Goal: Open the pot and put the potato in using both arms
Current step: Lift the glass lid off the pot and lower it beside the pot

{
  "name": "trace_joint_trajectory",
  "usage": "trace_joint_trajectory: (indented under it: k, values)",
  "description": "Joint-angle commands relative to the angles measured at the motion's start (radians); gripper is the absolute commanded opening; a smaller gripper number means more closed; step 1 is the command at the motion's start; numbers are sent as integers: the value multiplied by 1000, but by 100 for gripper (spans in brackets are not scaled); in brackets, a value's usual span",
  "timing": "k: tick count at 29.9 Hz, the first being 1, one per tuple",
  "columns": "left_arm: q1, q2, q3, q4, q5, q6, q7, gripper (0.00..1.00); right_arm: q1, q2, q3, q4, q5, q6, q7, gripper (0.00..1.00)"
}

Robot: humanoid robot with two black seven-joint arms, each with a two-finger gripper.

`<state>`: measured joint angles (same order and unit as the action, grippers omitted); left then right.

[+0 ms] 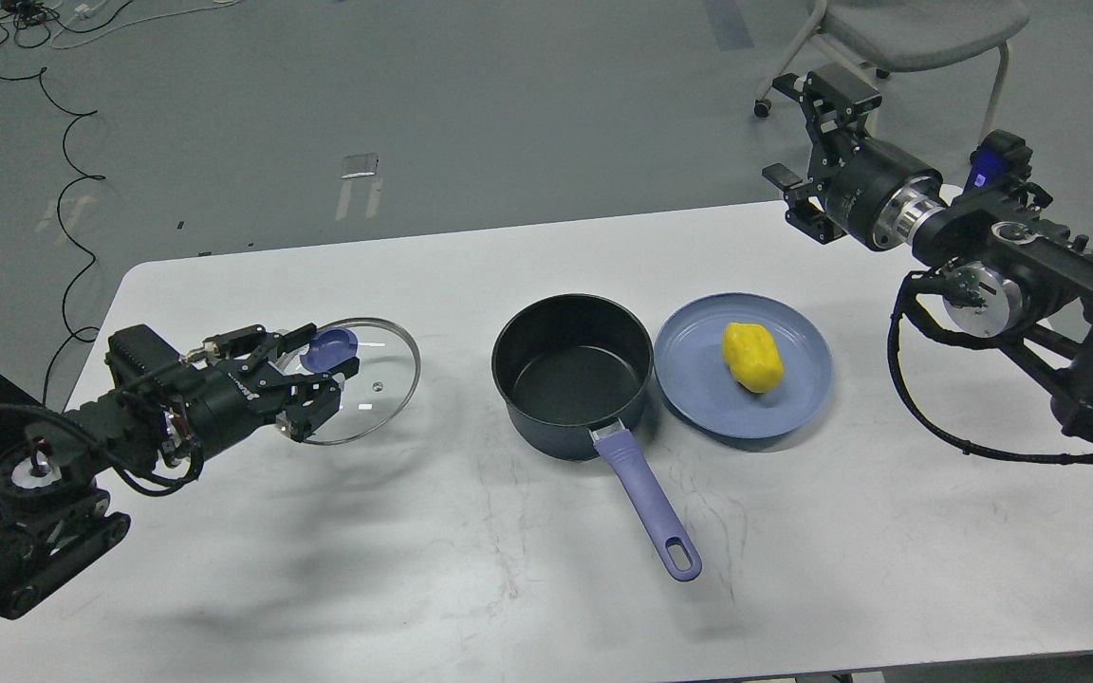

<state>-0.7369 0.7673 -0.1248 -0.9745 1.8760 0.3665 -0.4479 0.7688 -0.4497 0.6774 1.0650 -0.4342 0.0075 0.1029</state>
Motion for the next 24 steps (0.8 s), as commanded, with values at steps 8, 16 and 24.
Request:
trace_joint_trajectory:
  k: [8, 16, 24]
  values:
    - [54, -65, 1, 68, -5, 20, 3, 17, 0, -12, -1, 1, 2, 0, 0, 100]
    - [68, -103, 1, 141, -23, 20, 2, 20, -11, -14, 1, 0, 2, 0, 0, 100]
    - [88, -102, 1, 154, -35, 23, -41, 60, -14, -15, 1, 0, 2, 0, 0, 100]
